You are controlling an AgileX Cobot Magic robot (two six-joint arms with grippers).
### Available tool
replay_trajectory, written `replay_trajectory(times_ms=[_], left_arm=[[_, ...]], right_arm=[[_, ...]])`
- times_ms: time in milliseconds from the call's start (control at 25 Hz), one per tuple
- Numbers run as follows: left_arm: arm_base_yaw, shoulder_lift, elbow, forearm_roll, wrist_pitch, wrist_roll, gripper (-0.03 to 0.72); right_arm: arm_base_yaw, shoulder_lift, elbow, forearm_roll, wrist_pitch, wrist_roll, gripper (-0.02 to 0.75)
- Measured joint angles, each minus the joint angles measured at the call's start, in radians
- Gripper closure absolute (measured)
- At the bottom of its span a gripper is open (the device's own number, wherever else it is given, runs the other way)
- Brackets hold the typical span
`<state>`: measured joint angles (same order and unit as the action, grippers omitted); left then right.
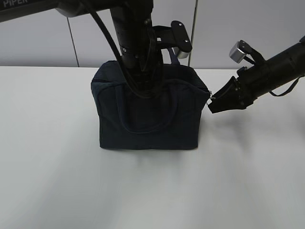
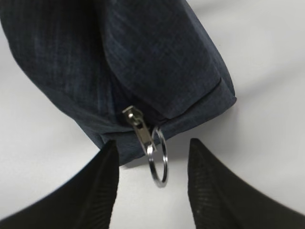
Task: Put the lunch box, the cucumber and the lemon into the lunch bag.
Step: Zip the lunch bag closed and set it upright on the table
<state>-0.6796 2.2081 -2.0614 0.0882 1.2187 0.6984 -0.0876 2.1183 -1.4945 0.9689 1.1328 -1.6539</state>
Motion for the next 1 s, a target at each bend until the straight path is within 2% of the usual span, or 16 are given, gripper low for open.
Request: replay_trajectory(times_ms=[320, 560, 760, 1000], left_arm=[[0.0, 0.0, 0.0, -0.006, 0.001, 0.0, 0.695], [0.0, 0.0, 0.0, -0.011, 0.001, 0.0, 0.695], [0.0, 0.0, 0.0, -0.016, 0.001, 0.0, 0.695], [0.0, 0.0, 0.0, -0.017, 0.001, 0.0, 0.695]], right_arm=[[0.0, 0.0, 0.0, 0.01, -0.004, 0.0, 0.389], [0.0, 0.0, 0.0, 0.011, -0.005, -0.002, 0.461], [0.0, 0.0, 0.0, 0.011, -0.005, -0.002, 0.488], [0.0, 0.0, 0.0, 0.011, -0.006, -0.002, 0.566]])
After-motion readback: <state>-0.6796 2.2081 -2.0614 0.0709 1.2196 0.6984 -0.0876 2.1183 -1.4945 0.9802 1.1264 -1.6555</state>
